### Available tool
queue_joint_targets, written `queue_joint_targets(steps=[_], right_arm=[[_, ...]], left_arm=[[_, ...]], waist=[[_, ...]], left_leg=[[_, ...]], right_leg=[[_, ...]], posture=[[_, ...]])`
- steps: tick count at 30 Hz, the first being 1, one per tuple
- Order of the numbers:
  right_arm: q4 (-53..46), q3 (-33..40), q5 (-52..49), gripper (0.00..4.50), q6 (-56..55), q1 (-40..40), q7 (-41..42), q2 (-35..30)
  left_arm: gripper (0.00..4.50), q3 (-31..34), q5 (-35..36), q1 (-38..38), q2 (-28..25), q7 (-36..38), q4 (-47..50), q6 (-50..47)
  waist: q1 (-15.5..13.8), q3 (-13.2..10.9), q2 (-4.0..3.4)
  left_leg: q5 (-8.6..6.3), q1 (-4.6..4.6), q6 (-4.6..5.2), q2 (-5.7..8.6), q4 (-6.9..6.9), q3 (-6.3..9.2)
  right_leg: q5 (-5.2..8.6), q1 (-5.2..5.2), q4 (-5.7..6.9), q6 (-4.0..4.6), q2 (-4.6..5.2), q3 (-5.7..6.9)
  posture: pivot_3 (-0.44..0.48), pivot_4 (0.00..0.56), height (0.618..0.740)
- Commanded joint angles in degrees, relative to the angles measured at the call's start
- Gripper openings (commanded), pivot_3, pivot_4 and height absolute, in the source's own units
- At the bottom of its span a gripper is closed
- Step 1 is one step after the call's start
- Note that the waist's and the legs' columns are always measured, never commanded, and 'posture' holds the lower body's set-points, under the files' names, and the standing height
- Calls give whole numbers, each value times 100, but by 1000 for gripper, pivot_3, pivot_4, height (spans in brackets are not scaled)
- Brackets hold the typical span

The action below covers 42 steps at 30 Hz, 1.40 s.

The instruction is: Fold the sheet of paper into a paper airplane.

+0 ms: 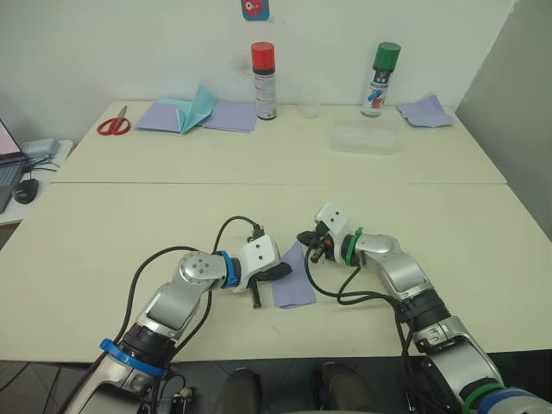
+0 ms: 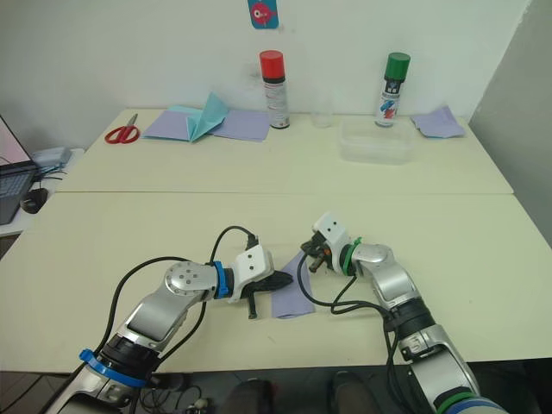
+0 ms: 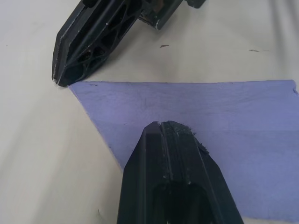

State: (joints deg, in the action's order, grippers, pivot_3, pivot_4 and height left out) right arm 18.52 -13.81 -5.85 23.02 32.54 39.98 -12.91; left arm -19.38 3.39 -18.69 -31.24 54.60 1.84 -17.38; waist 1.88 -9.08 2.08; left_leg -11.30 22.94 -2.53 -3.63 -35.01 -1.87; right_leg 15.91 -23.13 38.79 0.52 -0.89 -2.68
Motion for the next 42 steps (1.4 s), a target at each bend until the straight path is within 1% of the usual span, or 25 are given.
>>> queue_joint_targets(steps=[1,7,10,14,19,20,23,26,31,33,35,38,42], right_arm=[[-321,330,-269,0,33,-58,54,-19],[-1462,443,-659,0,690,-266,377,-343],[-2210,240,-953,0,1063,-591,992,-815],[-2851,-91,-1195,0,1372,-948,1562,-1322],[-2818,-688,-810,0,1219,-1216,1551,-1483],[-2778,-839,-689,0,1156,-1245,1595,-1564],[-2696,-1127,-515,0,1129,-1307,1749,-1802],[-2730,-1229,-530,0,1169,-1372,1921,-2010],[-3062,-1297,-739,0,1298,-1555,2357,-2397],[-3147,-1210,-837,0,1337,-1613,2377,-2408],[-3222,-963,-1039,0,1494,-1610,2280,-2335],[-3402,-385,-1480,0,1844,-1535,1984,-2099],[-3725,216,-2005,0,2471,-1452,1703,-2012]], left_arm=[[22,-344,-217,232,-100,152,-292,-278],[22,-323,-233,146,-31,147,-404,-263],[22,-319,-232,136,-27,146,-436,-237],[22,-315,-230,129,-20,141,-467,-215],[22,-329,-237,88,15,128,-521,-209],[22,-332,-238,81,21,126,-527,-209],[22,-333,-244,71,25,127,-542,-205],[22,-325,-251,64,21,128,-558,-203],[22,-316,-257,89,10,119,-537,-209],[22,-317,-258,88,25,109,-549,-206],[22,-322,-260,81,46,95,-560,-204],[22,-322,-258,71,70,79,-573,-196],[22,-311,-257,69,77,71,-595,-171]], waist=[[-1,-1,0],[-5,-3,-3],[-14,-2,-3],[-9,-3,-3],[-10,-3,-2],[-11,-3,-2],[-14,2,-4],[-16,9,3],[-21,16,13],[-20,18,15],[-21,19,18],[-21,16,19],[-22,14,16]], left_leg=[[0,2,0,0,0,-1],[0,8,0,2,11,-2],[0,9,0,3,11,2],[-1,9,0,3,11,-1],[0,5,0,3,9,7],[0,4,0,4,9,9],[0,2,-1,4,9,8],[0,-1,-1,6,9,6],[-1,0,-1,5,10,5],[-1,0,-2,5,10,7],[-1,0,-2,4,10,8],[-1,0,-2,2,10,13],[-1,1,-2,3,9,16]], right_leg=[[1,-2,0,1,0,0],[4,-7,-2,5,-2,1],[6,-5,-4,1,-2,3],[8,-5,-7,-1,1,3],[14,-4,-11,8,5,4],[24,-5,-12,26,4,4],[25,-3,-11,27,4,5],[24,0,-16,25,4,10],[26,6,-26,16,8,10],[24,13,-28,10,8,10],[25,13,-29,12,9,9],[28,13,-29,17,12,7],[26,11,-25,14,14,8]], posture=[[0,150,740],[0,150,740],[0,150,740],[0,150,740],[0,150,740],[0,150,740],[0,150,740],[0,150,740],[0,150,740],[0,150,740],[0,150,740],[0,150,740],[0,150,740]])
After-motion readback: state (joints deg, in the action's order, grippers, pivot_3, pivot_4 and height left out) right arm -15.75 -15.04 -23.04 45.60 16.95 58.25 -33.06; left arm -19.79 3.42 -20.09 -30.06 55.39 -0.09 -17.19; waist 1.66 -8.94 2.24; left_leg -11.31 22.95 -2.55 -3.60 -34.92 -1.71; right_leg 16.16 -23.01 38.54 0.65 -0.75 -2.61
